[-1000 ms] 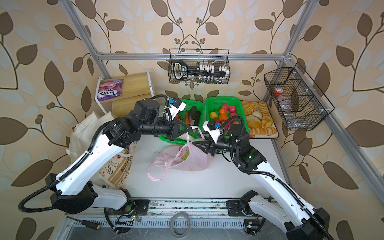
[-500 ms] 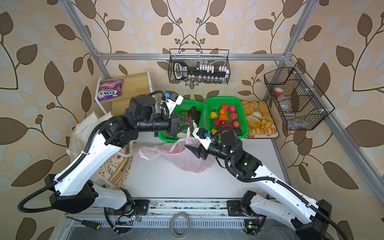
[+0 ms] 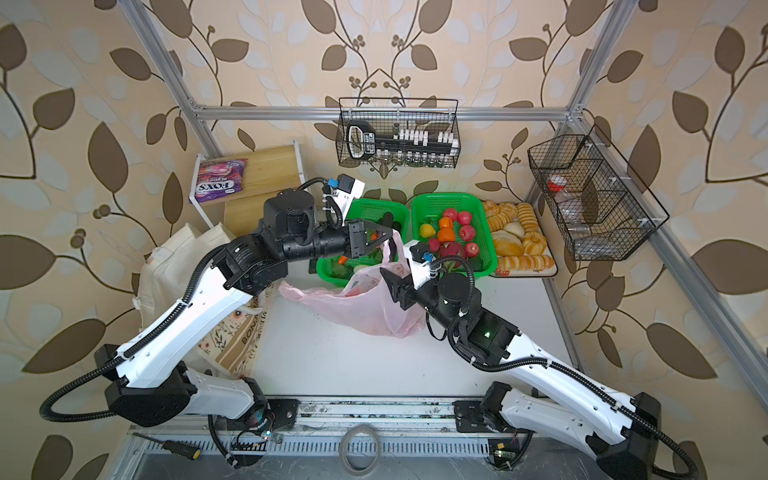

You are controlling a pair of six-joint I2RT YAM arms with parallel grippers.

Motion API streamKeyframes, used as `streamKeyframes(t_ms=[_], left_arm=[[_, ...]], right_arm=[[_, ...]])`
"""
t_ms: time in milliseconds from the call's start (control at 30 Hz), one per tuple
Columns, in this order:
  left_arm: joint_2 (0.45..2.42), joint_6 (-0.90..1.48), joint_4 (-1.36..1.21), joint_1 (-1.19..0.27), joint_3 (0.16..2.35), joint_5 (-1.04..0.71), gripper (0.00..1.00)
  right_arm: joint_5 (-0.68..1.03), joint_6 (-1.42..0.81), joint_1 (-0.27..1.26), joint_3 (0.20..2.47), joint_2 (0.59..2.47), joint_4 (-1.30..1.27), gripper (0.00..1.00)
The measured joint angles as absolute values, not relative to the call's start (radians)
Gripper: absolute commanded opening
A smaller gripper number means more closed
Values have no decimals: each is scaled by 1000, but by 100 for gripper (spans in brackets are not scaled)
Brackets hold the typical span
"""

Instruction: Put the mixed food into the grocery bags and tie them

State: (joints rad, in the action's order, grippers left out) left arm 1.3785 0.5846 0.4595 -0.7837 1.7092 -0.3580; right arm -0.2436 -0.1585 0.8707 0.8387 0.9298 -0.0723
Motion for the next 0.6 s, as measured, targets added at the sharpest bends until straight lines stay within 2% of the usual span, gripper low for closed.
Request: streamKeyframes(t_ms=[167,233,300,433,533,600], left_arm=[[1378,619,414,-784,1688,-356,0],[1378,629,409,-784,1683,-356,0],[1378,633,405,-784,1679,-356,0],[1378,636,394,-784,1679,-356,0],[1378,635,392,-784,1679,-358,0],[1378,633,392,-784,1679,-363,0]], right_arm=[[-296,-184,911,839,935,-116,65],[-309,-191,923,839,941,-131,61],[-318,-196,928,839,949,-138,51],[-316,-192,928,837,954,-153,45],[-251,-178,912,827,954,-175,45],[-178,-174,878,822,954,-179,50]])
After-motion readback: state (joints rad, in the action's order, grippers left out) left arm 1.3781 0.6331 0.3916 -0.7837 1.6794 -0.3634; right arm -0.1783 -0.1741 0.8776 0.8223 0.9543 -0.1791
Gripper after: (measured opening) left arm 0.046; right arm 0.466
